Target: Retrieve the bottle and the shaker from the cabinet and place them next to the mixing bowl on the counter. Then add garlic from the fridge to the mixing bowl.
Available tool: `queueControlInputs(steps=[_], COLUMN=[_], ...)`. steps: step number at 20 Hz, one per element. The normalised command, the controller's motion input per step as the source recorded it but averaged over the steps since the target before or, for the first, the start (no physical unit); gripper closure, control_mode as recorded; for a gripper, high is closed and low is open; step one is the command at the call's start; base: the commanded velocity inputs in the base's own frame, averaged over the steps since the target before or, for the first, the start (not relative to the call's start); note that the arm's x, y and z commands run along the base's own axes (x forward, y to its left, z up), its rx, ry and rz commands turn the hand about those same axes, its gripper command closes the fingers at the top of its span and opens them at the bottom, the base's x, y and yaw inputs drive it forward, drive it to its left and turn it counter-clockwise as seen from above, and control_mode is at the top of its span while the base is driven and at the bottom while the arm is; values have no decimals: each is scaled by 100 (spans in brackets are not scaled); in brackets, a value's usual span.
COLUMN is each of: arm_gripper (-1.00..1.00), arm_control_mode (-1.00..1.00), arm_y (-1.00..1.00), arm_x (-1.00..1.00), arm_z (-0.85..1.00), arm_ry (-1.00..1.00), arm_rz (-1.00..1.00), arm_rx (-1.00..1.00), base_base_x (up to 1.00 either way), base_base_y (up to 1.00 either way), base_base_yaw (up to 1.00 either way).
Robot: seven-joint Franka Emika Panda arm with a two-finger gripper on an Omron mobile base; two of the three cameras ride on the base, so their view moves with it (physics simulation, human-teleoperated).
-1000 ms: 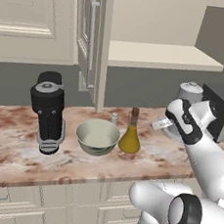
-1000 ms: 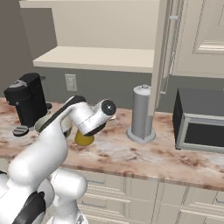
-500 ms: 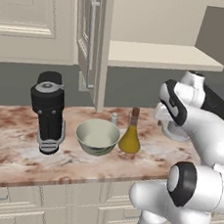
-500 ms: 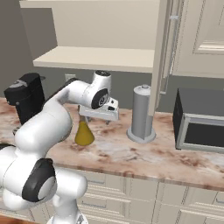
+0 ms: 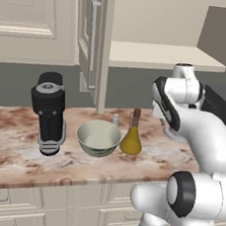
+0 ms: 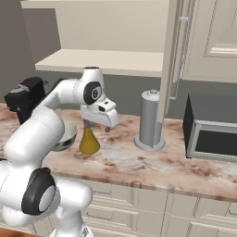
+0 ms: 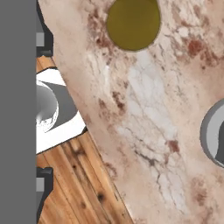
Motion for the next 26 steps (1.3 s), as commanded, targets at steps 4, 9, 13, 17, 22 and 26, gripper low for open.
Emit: queueControlInputs(steps=[4, 9, 13, 17, 22, 26], arm_gripper=[-100, -100, -100, -100, -100, -100], arm_control_mode=[-100, -100, -100, -100, -100, -100], arm_y=[10, 36, 62, 11, 1, 0], arm_x=[-85, -54, -72, -89, -34, 2], arm_z=[23, 11, 0, 0, -3, 0], arm_ry=[1, 10, 0, -11, -15, -1], arm_rz=[-39, -5, 4, 5, 27, 30], arm_rx=[-1, 0, 0, 1, 0, -1], base_base_x=[0, 0, 0, 0, 0, 0], base_base_y=[0, 0, 0, 0, 0, 0], base_base_yaw=[0, 0, 0, 0, 0, 0])
